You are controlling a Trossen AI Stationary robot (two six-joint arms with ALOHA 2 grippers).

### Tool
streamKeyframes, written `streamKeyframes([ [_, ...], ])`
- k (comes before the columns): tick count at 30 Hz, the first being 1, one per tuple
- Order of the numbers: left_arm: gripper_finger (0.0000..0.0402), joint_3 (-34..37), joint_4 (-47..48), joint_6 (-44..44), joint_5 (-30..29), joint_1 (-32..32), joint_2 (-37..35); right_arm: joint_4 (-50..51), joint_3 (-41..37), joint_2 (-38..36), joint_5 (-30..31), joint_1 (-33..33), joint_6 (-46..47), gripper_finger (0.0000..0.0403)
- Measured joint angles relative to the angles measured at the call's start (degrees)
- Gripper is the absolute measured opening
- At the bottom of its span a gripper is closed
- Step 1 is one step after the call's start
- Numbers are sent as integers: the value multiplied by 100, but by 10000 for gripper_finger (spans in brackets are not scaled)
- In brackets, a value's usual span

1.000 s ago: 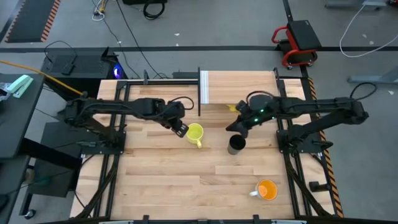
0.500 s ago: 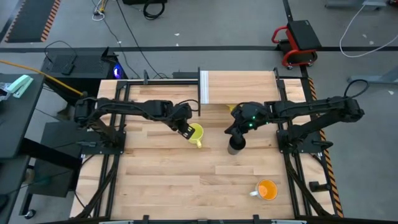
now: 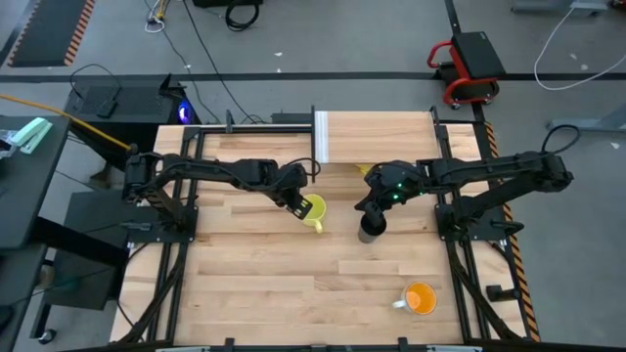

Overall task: Stack small to large cups/mugs on shelf
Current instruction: Put the yellow mug on the shelf

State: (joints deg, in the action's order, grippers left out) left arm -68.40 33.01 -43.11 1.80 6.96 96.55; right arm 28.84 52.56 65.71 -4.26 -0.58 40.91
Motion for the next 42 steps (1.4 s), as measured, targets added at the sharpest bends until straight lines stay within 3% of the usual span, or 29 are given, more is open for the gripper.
streamKeyframes([
  [18, 74, 2, -300, -125, 5, 13, 103, -31, 0, -3, 321, 4, -143, 11],
  [33, 78, 2, -314, -170, 7, 26, 103, -517, 0, 1330, 489, 129, -692, 4],
  [42, 77, 2, -321, -273, 6, 22, 101, -710, 0, 1720, 744, 286, -797, 2],
])
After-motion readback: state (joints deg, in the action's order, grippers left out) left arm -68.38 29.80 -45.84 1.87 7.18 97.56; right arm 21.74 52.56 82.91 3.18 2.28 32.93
